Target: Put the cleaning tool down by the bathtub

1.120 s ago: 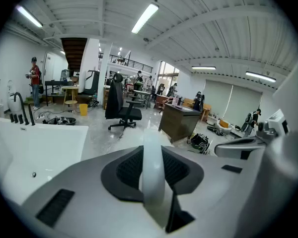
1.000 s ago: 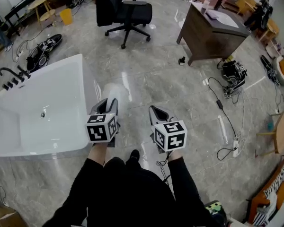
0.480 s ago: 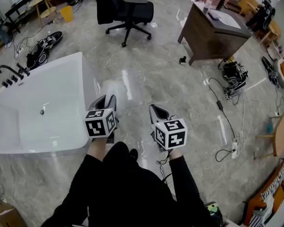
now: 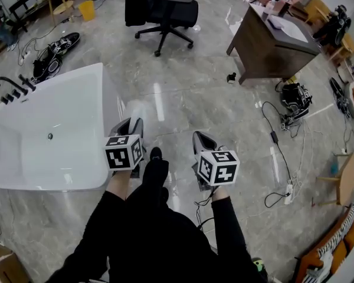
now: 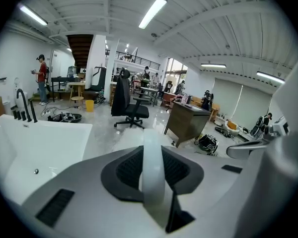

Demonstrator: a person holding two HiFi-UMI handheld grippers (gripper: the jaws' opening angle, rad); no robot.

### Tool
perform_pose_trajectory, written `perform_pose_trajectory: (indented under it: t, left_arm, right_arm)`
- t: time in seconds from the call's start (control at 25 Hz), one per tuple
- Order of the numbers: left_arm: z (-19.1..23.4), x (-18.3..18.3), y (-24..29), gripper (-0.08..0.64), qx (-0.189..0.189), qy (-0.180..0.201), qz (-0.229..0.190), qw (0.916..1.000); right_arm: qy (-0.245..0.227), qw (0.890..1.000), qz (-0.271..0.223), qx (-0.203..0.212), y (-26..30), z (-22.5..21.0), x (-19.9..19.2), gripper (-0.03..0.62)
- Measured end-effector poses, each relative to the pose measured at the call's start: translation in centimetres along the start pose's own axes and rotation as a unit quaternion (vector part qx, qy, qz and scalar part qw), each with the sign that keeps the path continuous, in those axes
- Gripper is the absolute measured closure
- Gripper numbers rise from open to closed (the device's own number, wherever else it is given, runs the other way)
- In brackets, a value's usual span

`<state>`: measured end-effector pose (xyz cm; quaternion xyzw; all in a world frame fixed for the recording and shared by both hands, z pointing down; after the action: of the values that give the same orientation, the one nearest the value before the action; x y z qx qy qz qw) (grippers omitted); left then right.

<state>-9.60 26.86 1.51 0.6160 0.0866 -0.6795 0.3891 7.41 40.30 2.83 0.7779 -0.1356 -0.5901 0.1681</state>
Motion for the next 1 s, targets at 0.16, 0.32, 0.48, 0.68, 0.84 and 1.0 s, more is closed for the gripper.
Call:
perform_pose_trajectory:
  t: [0.16,0.32,0.48,0.68,0.84,1.0]
  left_arm:
    - [1.4,0.1,2.9,0.460,0.005,-0.007,0.007,0.9999]
    - [3.4,0.3,6.8,0.460,0.013,-0.012,0.016,0.9997]
    - [5.5,0.2,10.9,0.460,0.027,-0.026,0.032,0.9988]
    - [8.8,1.6,15.2,0.460,0.037,-0.042,0.039,0.9977]
    - [11.2,2.7,17.9,0.460,0.039,-0.051,0.038,0.9972]
    - [12.8,3.2,20.4,0.460,0.044,-0.060,0.036,0.9965]
  right_arm:
    - [0.004,1.000,0.010,-0.004,2.8,-0.9,0.6,0.591]
    - [-0.005,1.000,0.016,-0.003,7.0,-2.0,2.0,0.592]
    - [-0.015,0.999,0.036,0.008,11.8,-3.0,3.6,0.592]
    - [-0.018,0.998,0.064,0.014,18.1,-3.9,5.4,0.591]
    - [-0.026,0.997,0.077,0.017,22.0,-4.2,6.5,0.592]
    - [-0.036,0.995,0.086,0.017,25.0,-5.0,7.5,0.592]
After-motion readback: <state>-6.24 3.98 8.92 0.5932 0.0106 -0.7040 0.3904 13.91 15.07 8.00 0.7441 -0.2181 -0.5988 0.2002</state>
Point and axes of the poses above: the fingertips, and each gripper's own axes: y forward along the fingers, z to its left, x out of its top, the point moved 2 cm from there along -y, backward along the fingers, and after that the axes turned 9 degrees about -z, right-handed, at the moved point
